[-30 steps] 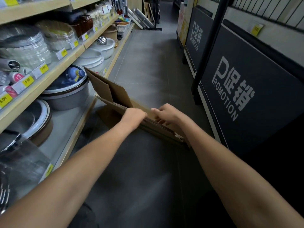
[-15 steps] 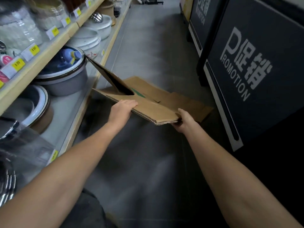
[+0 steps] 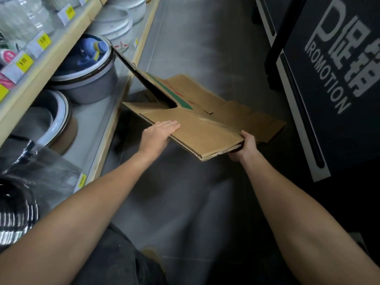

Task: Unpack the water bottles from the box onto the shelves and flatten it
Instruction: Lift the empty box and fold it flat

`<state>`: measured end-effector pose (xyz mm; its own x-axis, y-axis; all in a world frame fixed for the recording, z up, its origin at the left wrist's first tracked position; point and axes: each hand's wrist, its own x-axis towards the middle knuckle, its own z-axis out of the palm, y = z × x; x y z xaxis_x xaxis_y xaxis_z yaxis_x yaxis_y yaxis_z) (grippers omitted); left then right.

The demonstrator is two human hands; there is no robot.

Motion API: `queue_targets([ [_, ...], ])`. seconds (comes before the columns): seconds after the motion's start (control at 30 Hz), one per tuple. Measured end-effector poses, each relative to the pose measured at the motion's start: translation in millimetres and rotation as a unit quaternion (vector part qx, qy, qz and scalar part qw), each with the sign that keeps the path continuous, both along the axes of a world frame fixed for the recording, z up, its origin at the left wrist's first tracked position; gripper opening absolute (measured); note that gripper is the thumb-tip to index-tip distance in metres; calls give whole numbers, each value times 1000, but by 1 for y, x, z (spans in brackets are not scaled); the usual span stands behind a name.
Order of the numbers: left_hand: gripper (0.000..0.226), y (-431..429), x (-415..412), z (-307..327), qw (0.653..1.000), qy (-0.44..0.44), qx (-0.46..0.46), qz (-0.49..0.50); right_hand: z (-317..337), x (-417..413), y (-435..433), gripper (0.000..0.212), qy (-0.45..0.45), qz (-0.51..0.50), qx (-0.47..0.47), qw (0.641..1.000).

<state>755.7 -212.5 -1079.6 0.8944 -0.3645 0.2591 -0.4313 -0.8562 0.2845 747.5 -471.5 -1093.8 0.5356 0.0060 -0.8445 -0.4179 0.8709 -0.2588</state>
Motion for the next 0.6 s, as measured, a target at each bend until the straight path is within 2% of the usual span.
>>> queue_targets([
  [0.17,69,19,4,31,998,53,-17,39,35,1,14,12,24,2,-29,999],
  [0.33,78,31,6,109,991,117,-17,54,102,-9,22,10,42,23,-39,998],
  [0.47,72,31,-13,178,974,157,-30,163,172,-24,29,7,26,23,-18,999],
  [0.53,71,27,-29,212,947,214,-99,217,214,-30,37,7,24,30,-18,999],
  [0.57,70,23,-36,231,918,262,-171,245,233,-32,41,8,23,37,-23,999],
  [0.6,63,20,-46,250,862,316,-277,284,254,-35,45,9,26,47,-26,998],
])
